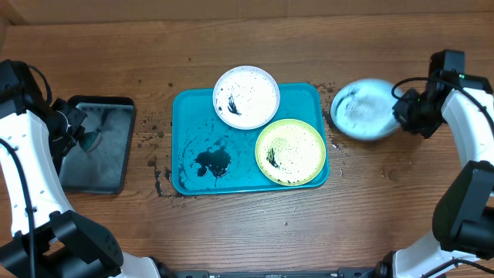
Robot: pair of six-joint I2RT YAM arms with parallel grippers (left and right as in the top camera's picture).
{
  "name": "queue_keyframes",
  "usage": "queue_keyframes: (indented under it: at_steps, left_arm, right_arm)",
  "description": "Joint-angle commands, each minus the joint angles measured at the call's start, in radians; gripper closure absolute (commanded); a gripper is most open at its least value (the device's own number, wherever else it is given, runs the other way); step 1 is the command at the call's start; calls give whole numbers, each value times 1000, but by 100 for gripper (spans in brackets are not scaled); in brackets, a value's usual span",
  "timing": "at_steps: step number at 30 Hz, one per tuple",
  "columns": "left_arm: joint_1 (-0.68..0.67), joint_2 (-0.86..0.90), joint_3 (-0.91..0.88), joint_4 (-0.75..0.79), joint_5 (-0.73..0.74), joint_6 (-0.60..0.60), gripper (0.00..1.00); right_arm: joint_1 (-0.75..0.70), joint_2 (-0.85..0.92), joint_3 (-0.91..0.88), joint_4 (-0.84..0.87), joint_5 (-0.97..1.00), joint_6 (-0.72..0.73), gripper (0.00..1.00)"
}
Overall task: Clean dirty plates on tray and stack at the side
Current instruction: 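Carry the light-blue plate to the table right of the teal tray, then grasp the white plate rim with the right gripper and lift it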
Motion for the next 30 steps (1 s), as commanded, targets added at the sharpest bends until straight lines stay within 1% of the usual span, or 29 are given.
queue_keyframes:
  at_steps: [1,5,6,8,10,11,12,14,17,19,22,26,28,30]
  left_arm:
    - [1,3,-2,1,8,17,96]
    - [1,3,-2,4,30,17,96]
    - [1,3,-2,5,37,18,96]
    - [1,3,-2,5,37,18,96]
    - [1,3,-2,6,38,21,96]
    - [1,3,-2,8,41,21,96]
    - [0,3,-2,10,45,24,96]
    - [-6,3,-2,16,56,40,96]
    - [-25,3,-3,19,58,47,96]
    - [-40,3,-3,23,58,47,95]
    - [-62,3,-3,30,58,54,96]
    - [-99,3,-4,15,58,55,96]
    - [-122,3,-8,10,58,62,96]
    - [-149,4,-11,4,58,77,96]
  right_arm:
    - [6,-3,10,20,-120,-58,70]
    - [28,-6,68,4,-262,-135,57]
    - [40,-8,91,-2,-299,-155,52]
    - [74,-10,138,-8,-382,-199,38]
    - [129,-10,180,3,-445,-213,19]
    - [162,-10,188,25,-450,-212,11]
    - [197,-10,190,58,-444,-213,9]
    - [282,-1,189,127,-367,-212,9]
    - [407,28,189,197,-167,-192,9]
    - [491,66,189,237,-41,-144,9]
    - [579,136,189,299,61,-56,9]
    - [629,225,189,383,119,76,9]
    - [631,259,189,423,103,130,11]
    - [631,288,189,468,46,138,14]
